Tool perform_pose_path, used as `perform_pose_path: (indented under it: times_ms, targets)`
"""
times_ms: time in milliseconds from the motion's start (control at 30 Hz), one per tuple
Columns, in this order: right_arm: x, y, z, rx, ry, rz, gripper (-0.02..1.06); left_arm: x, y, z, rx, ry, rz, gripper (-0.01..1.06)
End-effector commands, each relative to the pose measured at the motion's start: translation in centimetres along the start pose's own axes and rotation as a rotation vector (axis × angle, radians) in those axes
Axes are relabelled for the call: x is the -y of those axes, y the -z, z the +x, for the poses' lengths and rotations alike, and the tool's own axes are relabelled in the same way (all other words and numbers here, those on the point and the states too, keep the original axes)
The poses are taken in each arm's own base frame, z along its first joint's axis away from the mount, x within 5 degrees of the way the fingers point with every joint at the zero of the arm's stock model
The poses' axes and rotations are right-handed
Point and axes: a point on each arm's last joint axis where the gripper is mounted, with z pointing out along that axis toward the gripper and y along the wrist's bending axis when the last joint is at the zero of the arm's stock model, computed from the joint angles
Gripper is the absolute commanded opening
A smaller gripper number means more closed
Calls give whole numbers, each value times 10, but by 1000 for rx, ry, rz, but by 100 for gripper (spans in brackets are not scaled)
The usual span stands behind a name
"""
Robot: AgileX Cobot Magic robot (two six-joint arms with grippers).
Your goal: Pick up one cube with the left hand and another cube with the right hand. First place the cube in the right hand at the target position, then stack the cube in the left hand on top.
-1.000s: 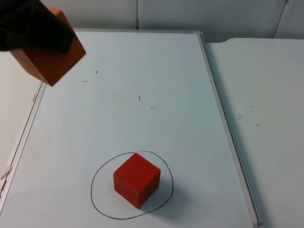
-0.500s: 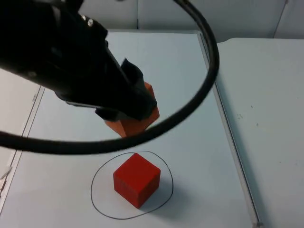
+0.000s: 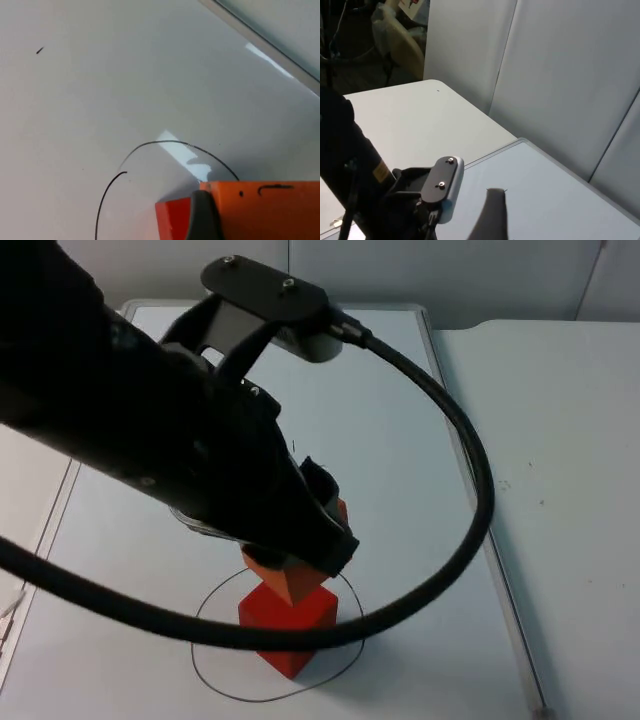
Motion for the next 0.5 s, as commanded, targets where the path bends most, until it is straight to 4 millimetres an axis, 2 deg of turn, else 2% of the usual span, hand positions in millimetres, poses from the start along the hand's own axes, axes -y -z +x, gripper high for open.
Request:
perform_pose_path:
  times_ms: [0, 167, 467]
  targets:
    - [-1, 1, 0, 13, -3, -4, 73, 2, -2, -4, 16, -17, -9, 0]
    - [-1, 1, 0, 7, -12, -3, 73, 1, -15, 3, -38, -25, -4, 0]
    - [0, 1, 1, -2, -12, -2, 73, -1, -20, 5, -49, -54, -17, 0]
